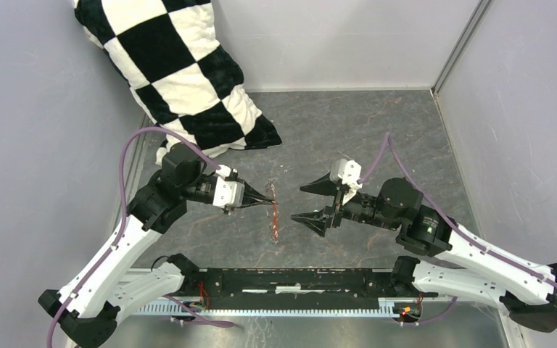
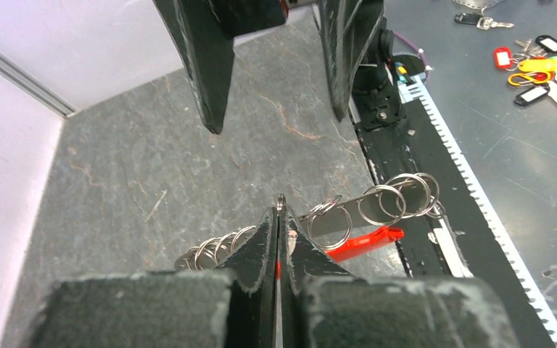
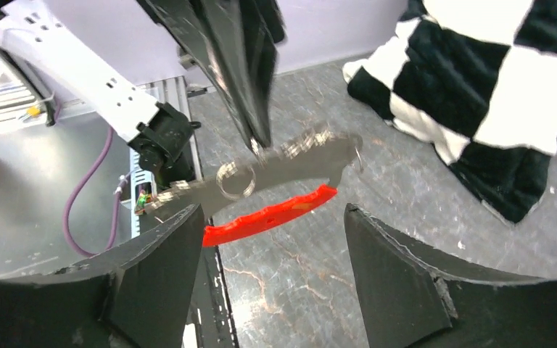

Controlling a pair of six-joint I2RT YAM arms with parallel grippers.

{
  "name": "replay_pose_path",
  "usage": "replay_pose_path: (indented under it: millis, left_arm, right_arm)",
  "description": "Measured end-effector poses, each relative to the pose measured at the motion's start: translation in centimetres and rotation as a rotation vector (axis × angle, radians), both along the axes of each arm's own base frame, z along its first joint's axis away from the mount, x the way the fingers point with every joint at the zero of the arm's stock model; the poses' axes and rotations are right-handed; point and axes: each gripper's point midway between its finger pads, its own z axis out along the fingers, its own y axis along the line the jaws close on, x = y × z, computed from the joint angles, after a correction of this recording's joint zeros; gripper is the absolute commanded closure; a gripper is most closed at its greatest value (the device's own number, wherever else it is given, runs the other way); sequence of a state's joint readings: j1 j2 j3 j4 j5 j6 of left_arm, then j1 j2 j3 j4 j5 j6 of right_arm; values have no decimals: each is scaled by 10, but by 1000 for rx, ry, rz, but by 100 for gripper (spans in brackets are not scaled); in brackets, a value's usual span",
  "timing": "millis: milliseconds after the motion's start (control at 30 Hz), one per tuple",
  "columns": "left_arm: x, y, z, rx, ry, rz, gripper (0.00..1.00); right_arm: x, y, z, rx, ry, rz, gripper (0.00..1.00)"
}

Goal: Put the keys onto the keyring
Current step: Adjust the keyring.

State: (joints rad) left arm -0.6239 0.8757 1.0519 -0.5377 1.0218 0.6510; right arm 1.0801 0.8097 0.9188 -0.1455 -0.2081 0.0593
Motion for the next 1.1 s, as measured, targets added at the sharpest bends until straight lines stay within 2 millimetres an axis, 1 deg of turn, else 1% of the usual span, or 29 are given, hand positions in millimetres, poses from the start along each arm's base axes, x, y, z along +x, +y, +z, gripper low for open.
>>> replay_pose_path:
  millis: [33,100,167,233,300,367,433,500,567,700,733,800,900,967,1033,1100]
  left_arm:
    - [0,0,2,-15,-12,2,98]
    - [0,-1,7,-43,-34,4,98]
    - [0,-2,15,-77,-54,4,98]
    - [0,-4,23,-105,-72,-1,98]
    - [0,-5,27,-118,-79,-9,98]
    - [1,-6,28,-123,-83,-15,98]
    - [1,-7,29,-125,-85,-15,98]
    - [2,-7,30,-128,-88,-15,98]
    - [2,-7,31,-131,-92,-15,98]
    - [3,-7,33,-139,-104,-15,98]
    - [3,-8,34,-142,-108,-15,98]
    - [3,-8,35,-146,-113,-15,98]
    - [4,-9,37,-154,-121,-15,98]
    - [5,-10,38,-156,-118,-15,98]
    - [7,-11,38,-159,-118,-14,98]
    - [7,-11,38,-159,-118,-14,98]
  right_arm:
    - [1,-4,-6,20,29,-22,12]
    - [6,-8,-18,40,83,-56,9]
    - [19,-11,-36,63,168,-101,6]
    - [37,-15,-53,109,260,-148,4]
    - [50,-20,-74,164,353,-170,2]
    - [55,-23,-97,242,473,-169,2]
    - [50,-20,-108,309,566,-126,2]
    - [40,-14,-110,382,658,-50,2]
    - [32,-11,-103,447,700,28,2]
    - [18,-9,-71,569,684,181,2]
    - [17,-9,-69,577,688,196,2]
    - [19,-3,-73,586,742,223,4]
    - [30,11,-95,548,863,209,4]
    - [33,17,-104,528,907,201,3]
    - [32,22,-106,518,917,208,4]
    - [30,24,-102,523,900,225,4]
